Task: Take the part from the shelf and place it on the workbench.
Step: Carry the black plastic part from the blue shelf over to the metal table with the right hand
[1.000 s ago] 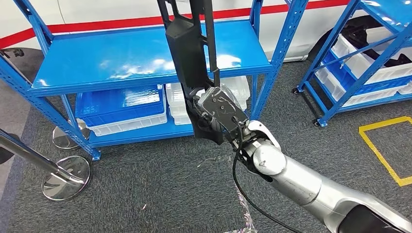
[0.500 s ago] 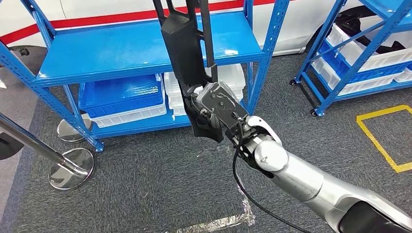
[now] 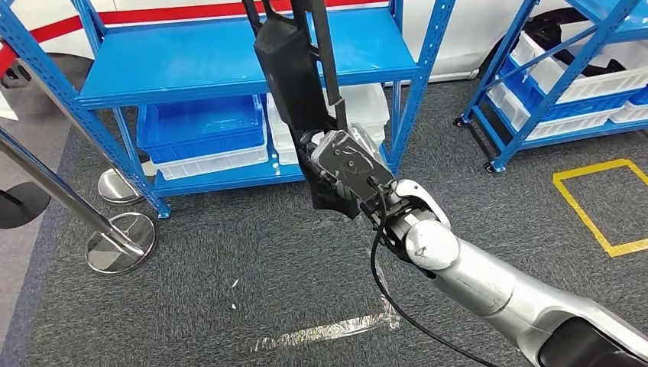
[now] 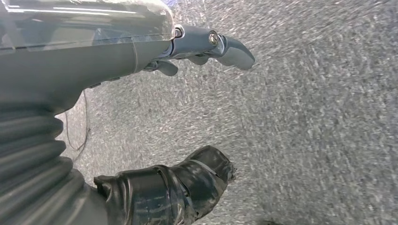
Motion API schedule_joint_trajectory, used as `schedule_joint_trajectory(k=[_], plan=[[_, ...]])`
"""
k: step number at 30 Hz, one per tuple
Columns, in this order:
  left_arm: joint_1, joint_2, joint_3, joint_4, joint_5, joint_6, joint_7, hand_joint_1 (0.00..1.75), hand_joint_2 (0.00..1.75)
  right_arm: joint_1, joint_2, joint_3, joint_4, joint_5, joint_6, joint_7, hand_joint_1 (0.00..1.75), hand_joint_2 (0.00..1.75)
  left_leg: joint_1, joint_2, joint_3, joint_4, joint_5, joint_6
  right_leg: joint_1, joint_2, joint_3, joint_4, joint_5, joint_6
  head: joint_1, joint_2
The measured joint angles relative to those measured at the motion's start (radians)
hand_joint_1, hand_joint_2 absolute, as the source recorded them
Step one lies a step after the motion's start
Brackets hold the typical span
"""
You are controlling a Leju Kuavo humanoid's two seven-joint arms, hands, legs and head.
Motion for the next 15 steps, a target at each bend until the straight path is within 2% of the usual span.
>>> schedule_joint_trajectory(k=[1, 2, 3, 4, 5, 6, 7, 9, 10, 11, 12, 13, 14, 15], plan=[[0.000, 0.000, 0.000, 0.000, 0.000, 0.001, -0.005, 0.00, 1.75, 0.000, -0.001, 0.000, -0.002, 0.001, -0.001, 0.000, 1.75, 1.75, -0.001, -0.001, -0.008, 0.002, 0.009, -0.006, 0.003, 0.001, 0.040, -0.062, -0.016, -0.005, -0.001, 0.000], [0.000, 0.000, 0.000, 0.000, 0.000, 0.002, -0.009, 0.00, 1.75, -0.001, -0.001, 0.000, -0.004, 0.005, -0.002, -0.001, 1.75, 1.75, -0.001, -0.002, -0.013, 0.000, 0.020, -0.012, 0.006, 0.002, 0.063, -0.107, -0.032, -0.011, 0.000, 0.000], [0.001, 0.000, 0.000, 0.000, 0.001, 0.002, -0.014, 0.00, 1.75, -0.002, -0.001, 0.000, -0.006, 0.010, -0.005, 0.000, 1.75, 1.75, -0.001, -0.002, -0.016, -0.004, 0.033, -0.019, 0.010, 0.003, 0.068, -0.130, -0.033, -0.019, 0.000, 0.000], [0.003, 0.000, 0.000, 0.000, 0.002, 0.003, -0.018, 0.00, 1.75, -0.001, -0.002, 0.000, -0.006, 0.015, -0.008, 0.001, 1.75, 1.75, 0.001, -0.003, -0.020, -0.010, 0.042, -0.024, 0.010, 0.001, 0.059, -0.133, -0.022, -0.028, 0.002, 0.000], [0.005, 0.000, 0.000, 0.000, 0.003, 0.003, -0.022, 0.00, 1.75, -0.001, -0.002, 0.000, -0.006, 0.021, -0.010, 0.004, 1.75, 1.75, 0.003, -0.003, -0.028, -0.009, 0.036, -0.030, 0.009, 0.000, 0.051, -0.137, -0.010, -0.036, 0.003, 0.000], [0.007, -0.001, 0.000, 0.000, 0.004, 0.003, -0.027, 0.00, 1.75, 0.000, -0.002, 0.000, -0.006, 0.024, -0.013, 0.007, 1.75, 1.75, 0.005, -0.003, -0.039, 0.009, 0.009, -0.035, 0.008, -0.001, 0.040, -0.140, 0.002, -0.046, 0.002, 0.000], [0.008, -0.002, 0.000, 0.000, 0.005, 0.003, -0.030, 0.00, 1.75, 0.001, -0.003, 0.000, -0.006, 0.026, -0.014, 0.010, 1.75, 1.75, 0.007, -0.003, -0.054, 0.045, -0.035, -0.039, 0.006, -0.003, 0.028, -0.142, 0.013, -0.054, 0.001, 0.000], [0.007, -0.004, 0.000, 0.000, 0.006, 0.007, -0.036, 0.00, 1.75, 0.003, -0.003, 0.000, -0.006, 0.028, -0.015, 0.012, 1.75, 1.75, 0.008, -0.004, -0.084, 0.167, -0.129, -0.046, 0.008, -0.004, 0.003, -0.142, 0.033, -0.062, -0.002, 0.000], [0.007, -0.004, 0.000, 0.000, 0.006, 0.009, -0.037, 0.00, 1.75, 0.005, -0.003, 0.000, -0.006, 0.029, -0.015, 0.012, 1.75, 1.75, 0.007, -0.004, -0.093, 0.228, -0.146, -0.047, 0.009, -0.004, -0.010, -0.141, 0.043, -0.063, -0.002, 0.000], [0.006, -0.004, 0.000, 0.000, 0.006, 0.011, -0.038, 0.00, 1.75, 0.008, -0.004, 0.000, -0.006, 0.030, -0.015, 0.012, 1.75, 1.75, 0.007, -0.004, -0.093, 0.269, -0.139, -0.047, 0.011, -0.003, -0.023, -0.140, 0.052, -0.063, -0.003, 0.000], [0.006, -0.004, 0.000, 0.000, 0.006, 0.012, -0.038, 0.00, 1.75, 0.012, -0.004, 0.000, -0.006, 0.030, -0.015, 0.012, 1.75, 1.75, 0.007, -0.004, -0.078, 0.280, -0.113, -0.045, 0.012, -0.003, -0.035, -0.138, 0.061, -0.063, -0.003, 0.000], [0.007, -0.004, 0.000, 0.000, 0.006, 0.012, -0.038, 0.00, 1.75, 0.015, -0.005, 0.000, -0.006, 0.031, -0.015, 0.012, 1.75, 1.75, 0.006, -0.003, -0.046, 0.256, -0.083, -0.042, 0.012, -0.003, -0.047, -0.136, 0.069, -0.061, -0.003, 0.000], [0.006, -0.004, 0.000, 0.000, 0.006, 0.012, -0.038, 0.00, 1.75, 0.018, -0.006, 0.000, -0.006, 0.031, -0.016, 0.012, 1.75, 1.75, 0.004, 0.001, 0.002, 0.199, -0.065, -0.036, 0.013, -0.004, -0.055, -0.135, 0.076, -0.059, -0.004, 0.000], [0.005, -0.004, 0.000, 0.000, 0.006, 0.012, -0.038, 0.00, 1.75, 0.019, -0.007, 0.000, -0.006, 0.032, -0.017, 0.012, 1.75, 1.75, -0.001, 0.011, 0.059, 0.123, -0.065, -0.030, 0.015, -0.007, -0.061, -0.133, 0.081, -0.057, -0.004, 0.000]])
